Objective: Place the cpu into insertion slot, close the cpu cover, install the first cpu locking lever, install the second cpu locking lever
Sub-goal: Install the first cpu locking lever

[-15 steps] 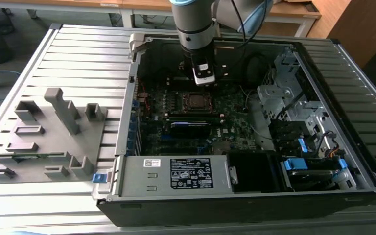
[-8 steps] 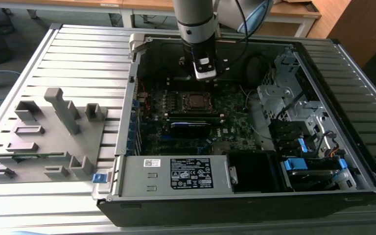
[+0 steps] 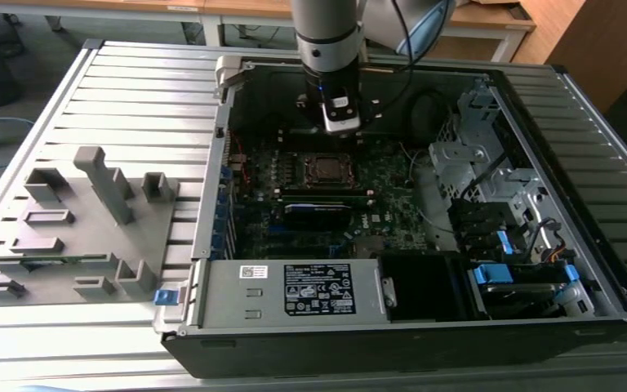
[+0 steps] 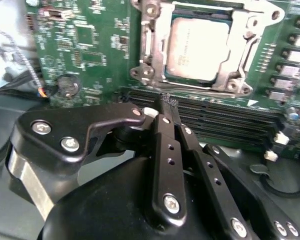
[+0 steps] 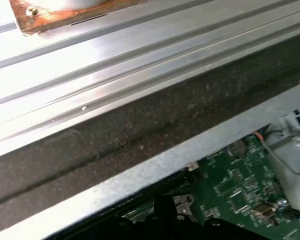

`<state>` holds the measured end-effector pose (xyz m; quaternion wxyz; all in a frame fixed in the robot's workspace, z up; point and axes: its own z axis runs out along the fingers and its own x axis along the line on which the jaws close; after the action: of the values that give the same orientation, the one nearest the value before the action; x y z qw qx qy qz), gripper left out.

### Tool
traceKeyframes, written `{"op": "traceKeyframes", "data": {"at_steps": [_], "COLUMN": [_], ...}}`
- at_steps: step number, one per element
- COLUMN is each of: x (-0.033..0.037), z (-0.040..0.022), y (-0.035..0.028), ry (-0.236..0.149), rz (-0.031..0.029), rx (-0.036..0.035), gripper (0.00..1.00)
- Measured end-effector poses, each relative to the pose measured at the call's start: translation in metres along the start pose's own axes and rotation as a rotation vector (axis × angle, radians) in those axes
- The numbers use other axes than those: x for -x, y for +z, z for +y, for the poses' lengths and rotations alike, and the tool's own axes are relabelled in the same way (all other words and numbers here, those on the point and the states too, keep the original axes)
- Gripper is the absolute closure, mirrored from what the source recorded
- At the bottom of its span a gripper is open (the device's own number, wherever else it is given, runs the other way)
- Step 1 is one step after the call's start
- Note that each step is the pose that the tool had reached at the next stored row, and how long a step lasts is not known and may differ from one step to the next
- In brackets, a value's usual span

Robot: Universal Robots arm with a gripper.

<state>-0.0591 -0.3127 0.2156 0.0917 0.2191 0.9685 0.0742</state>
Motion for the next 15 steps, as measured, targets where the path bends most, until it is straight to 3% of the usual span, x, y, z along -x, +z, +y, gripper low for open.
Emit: {"op": "traceKeyframes", "data": {"at_steps": [1, 2, 6, 7, 8, 9, 13, 14, 15], "x": [0.0001, 0.0000, 0.0000, 0.0001, 0.0001, 0.0001, 0.0001, 0.0000, 0.0000], "z": [0.0000, 0.0000, 0.0000, 0.0001, 0.0001, 0.0000, 0.0000, 0.0000, 0.0000], "y": [0.0001, 0.0000, 0.0001, 0.0001, 0.0001, 0.0001, 0.0001, 0.0001, 0.0001], "ry": [0.001, 0.001, 0.001, 0.001, -0.001, -0.004, -0.018, -0.021, -0.023], "rz": [0.0101, 0.0116, 0.0125, 0.0117, 0.0086, 0.0026, -0.0248, -0.0293, -0.0310], "rx": [-0.0051, -0.0059, -0.0063, -0.0078, -0.0150, -0.0287, -0.0950, -0.1072, -0.1146], "gripper": [0.90, 0.90, 0.90, 0.90, 0.90, 0.90, 0.90, 0.90, 0.90]}}
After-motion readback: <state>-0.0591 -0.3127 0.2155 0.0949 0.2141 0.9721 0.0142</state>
